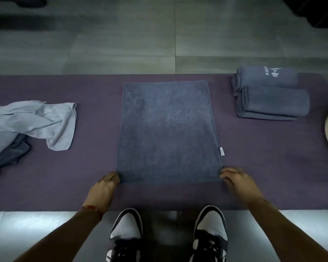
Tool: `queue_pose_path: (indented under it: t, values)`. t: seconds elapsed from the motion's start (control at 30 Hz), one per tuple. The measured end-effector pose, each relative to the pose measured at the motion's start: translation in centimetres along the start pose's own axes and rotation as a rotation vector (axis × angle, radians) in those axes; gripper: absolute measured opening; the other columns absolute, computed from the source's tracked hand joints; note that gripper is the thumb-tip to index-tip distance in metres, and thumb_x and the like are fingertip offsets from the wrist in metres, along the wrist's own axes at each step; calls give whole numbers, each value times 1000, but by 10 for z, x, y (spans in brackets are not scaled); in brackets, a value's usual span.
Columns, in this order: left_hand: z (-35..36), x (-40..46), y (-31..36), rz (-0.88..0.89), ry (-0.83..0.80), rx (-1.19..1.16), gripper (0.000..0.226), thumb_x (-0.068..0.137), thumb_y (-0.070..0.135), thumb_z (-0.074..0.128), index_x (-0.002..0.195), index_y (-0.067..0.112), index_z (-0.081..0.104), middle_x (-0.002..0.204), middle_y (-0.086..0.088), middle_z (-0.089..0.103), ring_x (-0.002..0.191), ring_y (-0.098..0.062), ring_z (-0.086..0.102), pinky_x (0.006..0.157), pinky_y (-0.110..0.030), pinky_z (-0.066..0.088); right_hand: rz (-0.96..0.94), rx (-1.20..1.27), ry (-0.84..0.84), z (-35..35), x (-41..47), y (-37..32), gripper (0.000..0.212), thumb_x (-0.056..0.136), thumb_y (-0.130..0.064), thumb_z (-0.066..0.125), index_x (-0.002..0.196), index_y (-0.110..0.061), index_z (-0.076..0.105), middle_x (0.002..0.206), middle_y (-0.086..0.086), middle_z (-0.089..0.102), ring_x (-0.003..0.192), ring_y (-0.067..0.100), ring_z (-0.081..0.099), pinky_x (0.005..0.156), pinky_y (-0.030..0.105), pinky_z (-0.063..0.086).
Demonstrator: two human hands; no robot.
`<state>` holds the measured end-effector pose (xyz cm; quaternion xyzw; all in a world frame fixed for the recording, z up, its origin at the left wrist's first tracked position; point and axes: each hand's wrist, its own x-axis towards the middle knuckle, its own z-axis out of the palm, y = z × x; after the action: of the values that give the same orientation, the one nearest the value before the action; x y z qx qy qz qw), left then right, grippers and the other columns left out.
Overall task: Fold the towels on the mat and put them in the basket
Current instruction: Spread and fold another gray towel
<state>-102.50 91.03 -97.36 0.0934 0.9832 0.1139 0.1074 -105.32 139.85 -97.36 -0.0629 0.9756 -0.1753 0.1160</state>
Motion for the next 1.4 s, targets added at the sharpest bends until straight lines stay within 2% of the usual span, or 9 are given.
queue_pose_path:
  t: [0.13,0.4,0.5,0.6,0.73,0.87,1.03,1.17,1.4]
  values:
    - [-8,-1,24,-12,-32,225,32,61,-4,58,87,10,69,104,-11,63,88,-35,65,60,-44,56,17,-184,-189,-28,6,-33,18,82,-25,70,99,-25,76,119,-9,65,109,20,64,90,28,48]
    - [-53,158,54,14,37,193,61,82,40,37,135,15,51,149,-11,39,136,-36,36,103,-51,40,-171,-207,-49,-59,148,-59,47,93,-39,49,130,-11,60,132,8,56,116,33,59,91,44,52]
    - [-48,247,43,-10,-11,185,61,96,42,33,152,16,31,163,-12,16,150,-37,11,116,-57,23,-129,-320,-148,-52,230,-62,72,99,-52,33,156,-10,23,165,12,14,151,33,18,119,51,25]
    - [-47,318,26,-35,-35,155,67,101,48,31,158,16,12,165,-11,-3,151,-36,-8,121,-56,8,-23,-421,-235,-42,292,-64,83,101,-58,30,158,-14,-10,165,11,-22,152,32,-20,124,53,-1]
    - [-33,373,-11,-126,-86,149,74,97,66,21,157,30,-3,165,-7,-11,150,-38,-13,120,-57,-3,-70,-384,-116,-31,352,-57,82,100,-61,26,160,-15,-5,166,13,-16,153,33,-16,124,51,-3]
    - [-17,370,-24,-89,52,195,77,90,75,11,156,38,-1,165,-10,-7,150,-40,-5,119,-59,1,202,-271,-73,-20,371,-32,96,85,-86,13,159,-29,-9,167,3,-16,152,35,-15,124,50,-6]
    - [-28,383,-28,-111,87,243,77,84,78,15,151,40,13,161,-24,5,146,-41,11,111,-62,17,157,-270,26,-15,366,-26,93,86,-82,13,159,-27,-4,168,8,-9,152,40,-9,123,56,-3]
    - [-21,387,-29,-135,103,198,78,86,78,12,154,43,-1,163,-22,-2,149,-42,-3,117,-63,4,228,-428,35,-22,380,-50,97,82,-78,15,160,-20,8,167,17,0,149,50,-9,119,64,-8]
    - [-34,394,-31,-184,-95,199,84,80,86,12,151,48,-12,162,-17,-17,149,-40,-16,118,-61,-5,-66,-333,-120,0,399,-84,74,95,-70,14,157,-38,-13,165,-1,-22,151,33,-23,117,65,-12]
